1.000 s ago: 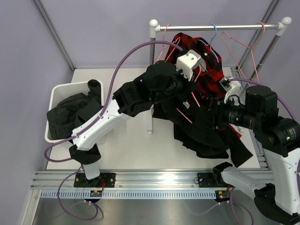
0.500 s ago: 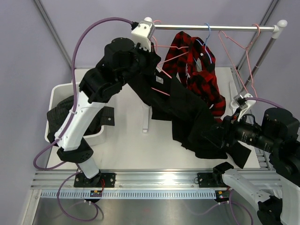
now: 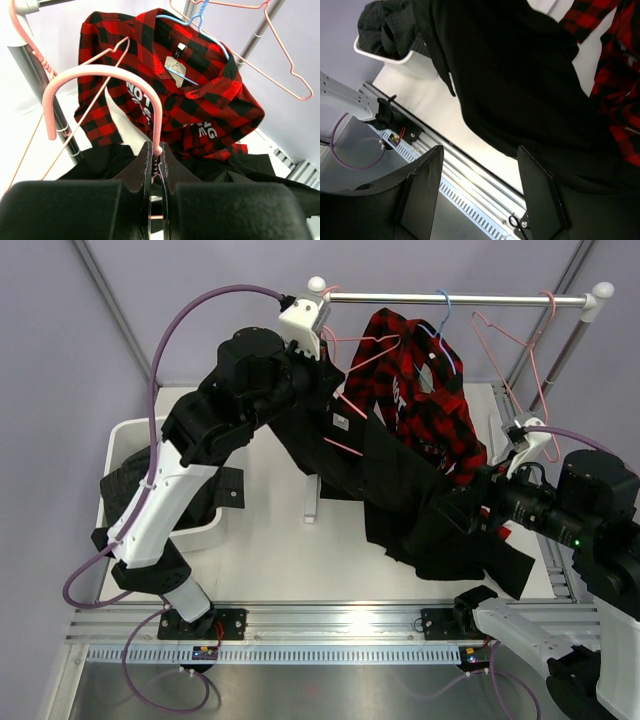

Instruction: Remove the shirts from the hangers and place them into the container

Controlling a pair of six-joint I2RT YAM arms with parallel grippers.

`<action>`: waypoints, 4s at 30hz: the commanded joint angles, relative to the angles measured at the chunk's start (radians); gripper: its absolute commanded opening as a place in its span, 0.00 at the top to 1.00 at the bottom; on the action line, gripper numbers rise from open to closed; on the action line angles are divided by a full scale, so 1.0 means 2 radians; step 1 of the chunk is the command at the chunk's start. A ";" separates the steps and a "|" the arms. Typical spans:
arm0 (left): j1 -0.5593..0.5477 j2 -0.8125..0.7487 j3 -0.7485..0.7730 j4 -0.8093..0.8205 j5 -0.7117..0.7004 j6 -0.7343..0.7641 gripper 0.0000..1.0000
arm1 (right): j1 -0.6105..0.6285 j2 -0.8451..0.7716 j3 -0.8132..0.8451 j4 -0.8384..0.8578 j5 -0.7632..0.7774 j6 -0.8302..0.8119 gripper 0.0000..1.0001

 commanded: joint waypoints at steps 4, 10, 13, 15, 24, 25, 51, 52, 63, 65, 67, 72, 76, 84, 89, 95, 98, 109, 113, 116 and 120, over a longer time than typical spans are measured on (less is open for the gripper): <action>0.000 -0.039 0.000 0.031 0.029 -0.006 1.00 | 0.002 0.010 0.003 0.012 0.010 -0.014 0.33; 0.000 -0.042 0.002 0.037 0.028 -0.004 1.00 | 0.001 0.001 -0.048 0.042 -0.005 -0.005 0.39; 0.000 -0.042 0.000 0.042 0.033 -0.007 1.00 | 0.001 0.002 -0.055 0.049 -0.004 -0.007 0.44; 0.000 -0.041 -0.002 0.047 0.033 -0.009 1.00 | 0.001 0.006 -0.051 0.047 0.000 -0.005 0.94; 0.004 -0.052 -0.082 0.202 -0.187 0.069 1.00 | 0.001 -0.100 -0.078 0.074 0.116 0.106 1.00; 0.007 -0.046 -0.080 0.215 -0.202 0.078 1.00 | 0.002 -0.127 -0.082 0.075 0.132 0.115 1.00; 0.016 -0.315 -0.326 0.354 -0.028 -0.004 1.00 | 0.002 -0.126 -0.081 -0.011 0.305 0.107 1.00; 0.015 -0.310 -0.321 0.345 -0.029 -0.011 1.00 | 0.001 -0.121 -0.088 0.003 0.271 0.101 1.00; 0.013 -0.121 -0.139 0.152 0.067 -0.021 1.00 | 0.001 0.014 0.111 0.008 0.008 0.029 0.13; 0.008 -0.114 -0.141 0.137 0.070 -0.018 1.00 | 0.001 0.050 0.145 -0.013 -0.022 0.015 0.13; 0.000 -0.112 -0.145 0.128 0.067 -0.010 1.00 | 0.002 0.078 0.192 -0.020 0.006 0.010 0.14; -0.010 -0.117 -0.148 0.100 0.057 0.002 1.00 | 0.004 0.127 0.247 -0.018 -0.056 0.011 0.28; -0.011 -0.117 -0.137 0.088 0.060 0.007 1.00 | 0.009 0.119 0.176 0.009 -0.084 0.002 0.46; -0.013 -0.098 -0.120 0.090 0.075 0.001 1.00 | 0.070 0.111 0.121 0.011 -0.056 0.004 0.46; -0.014 -0.087 -0.106 0.088 0.088 -0.002 1.00 | 0.113 0.121 0.109 0.012 -0.021 0.008 0.61; -0.014 -0.105 -0.110 0.074 0.080 -0.003 0.65 | 0.143 0.121 0.101 0.015 0.064 0.024 1.00; -0.027 -0.148 -0.108 0.058 0.035 -0.003 0.41 | 0.144 0.111 0.098 0.006 0.104 0.038 1.00; -0.053 -0.311 -0.343 0.022 -0.053 -0.075 0.22 | 0.144 0.004 0.149 -0.058 0.124 0.084 1.00; -0.054 -0.293 -0.424 0.006 -0.081 -0.111 0.22 | 0.144 -0.008 0.166 -0.096 0.163 0.094 1.00; -0.054 -0.248 -0.471 0.004 -0.100 -0.141 0.20 | 0.144 -0.012 0.160 -0.103 0.223 0.101 1.00; -0.054 -0.178 -0.510 0.018 -0.124 -0.167 0.13 | 0.144 -0.006 0.150 -0.097 0.258 0.106 1.00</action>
